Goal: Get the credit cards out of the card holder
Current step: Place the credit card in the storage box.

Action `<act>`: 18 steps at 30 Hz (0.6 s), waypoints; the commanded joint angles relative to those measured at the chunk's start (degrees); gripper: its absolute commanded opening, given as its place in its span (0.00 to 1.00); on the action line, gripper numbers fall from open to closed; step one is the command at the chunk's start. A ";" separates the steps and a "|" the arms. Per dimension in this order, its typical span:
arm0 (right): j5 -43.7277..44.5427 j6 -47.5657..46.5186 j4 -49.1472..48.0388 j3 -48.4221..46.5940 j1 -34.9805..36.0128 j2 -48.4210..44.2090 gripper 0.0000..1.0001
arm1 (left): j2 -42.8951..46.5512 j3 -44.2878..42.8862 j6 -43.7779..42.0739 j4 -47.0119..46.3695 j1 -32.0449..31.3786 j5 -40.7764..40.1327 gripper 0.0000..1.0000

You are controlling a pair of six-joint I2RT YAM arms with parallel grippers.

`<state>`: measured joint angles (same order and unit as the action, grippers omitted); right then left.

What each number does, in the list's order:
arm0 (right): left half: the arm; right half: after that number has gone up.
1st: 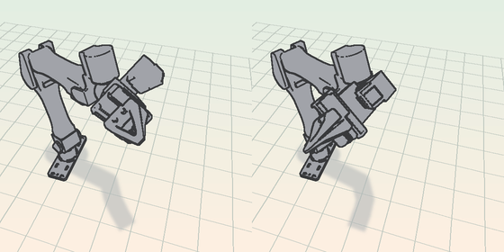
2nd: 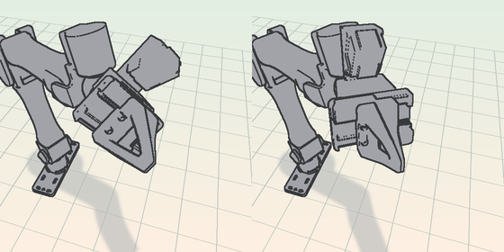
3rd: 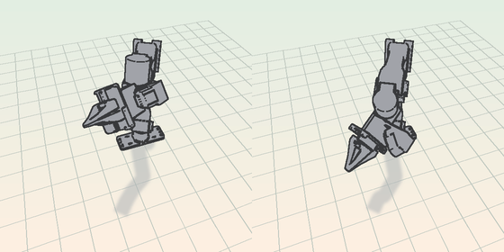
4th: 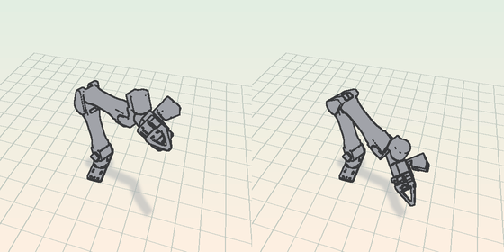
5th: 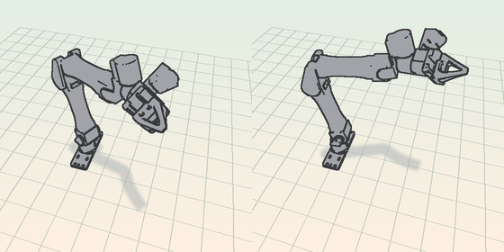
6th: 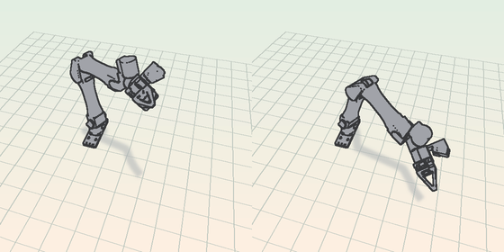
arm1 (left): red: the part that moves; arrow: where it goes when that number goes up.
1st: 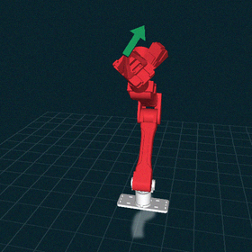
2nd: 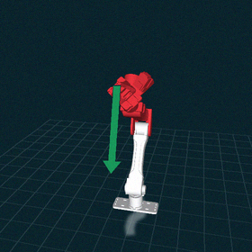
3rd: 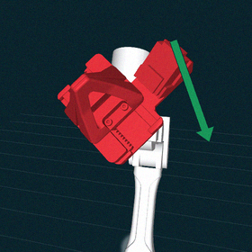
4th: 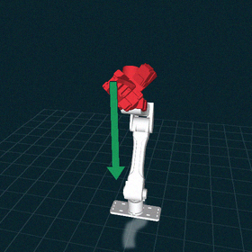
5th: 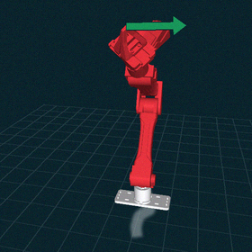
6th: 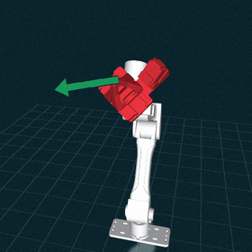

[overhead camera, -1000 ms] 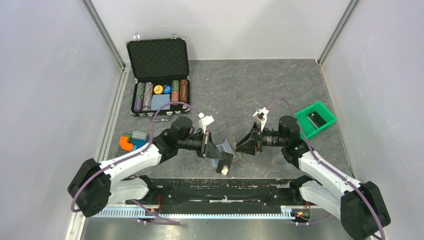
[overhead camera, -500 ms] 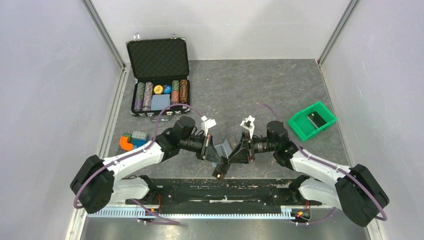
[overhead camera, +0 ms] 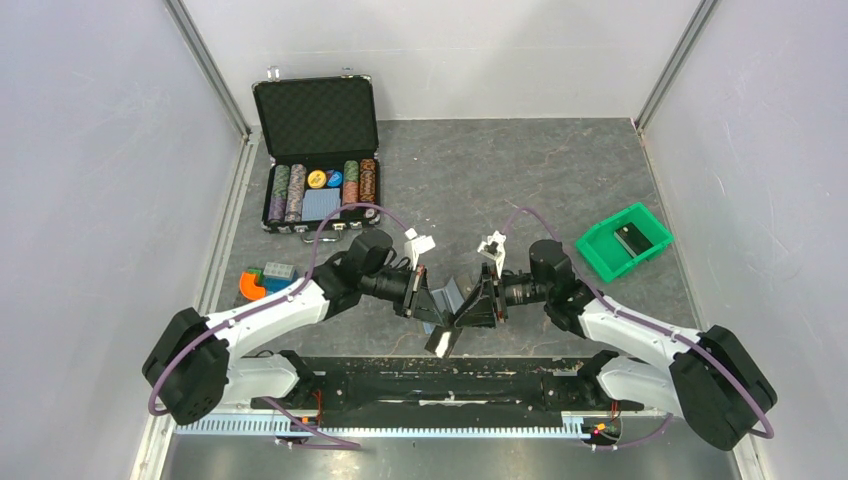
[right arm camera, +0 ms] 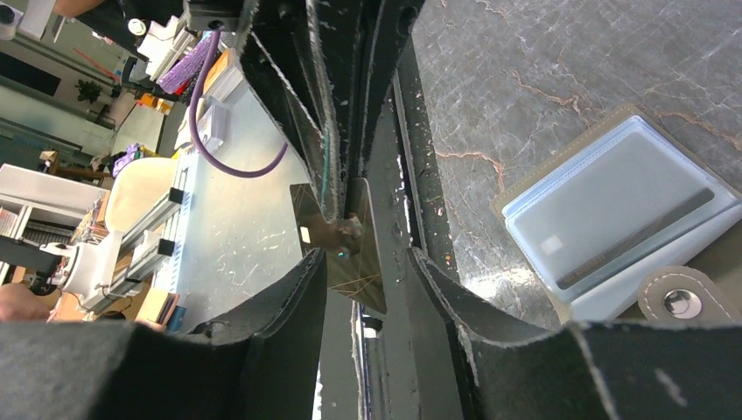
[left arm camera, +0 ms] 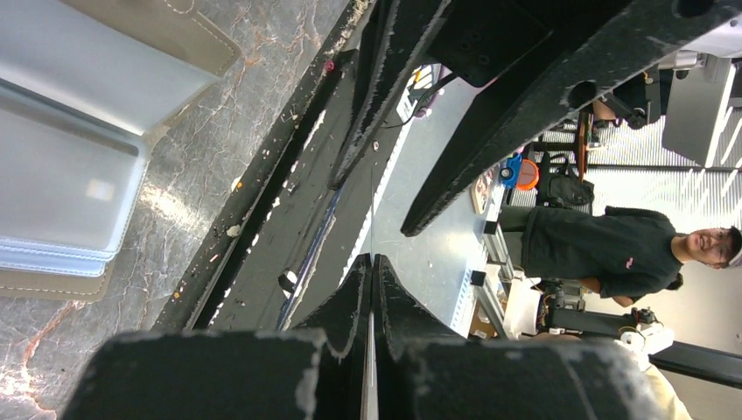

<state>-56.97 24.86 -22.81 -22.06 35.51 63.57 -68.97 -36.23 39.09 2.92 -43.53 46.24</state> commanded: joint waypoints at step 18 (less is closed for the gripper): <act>-1.12 7.16 -13.41 0.87 0.21 0.45 0.00 | -0.43 -4.38 -4.41 3.36 -0.04 -1.67 0.26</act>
<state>-58.22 29.10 -27.20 -21.30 35.46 64.60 -69.12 -37.21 37.87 4.36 -43.44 46.57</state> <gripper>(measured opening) 0.008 0.182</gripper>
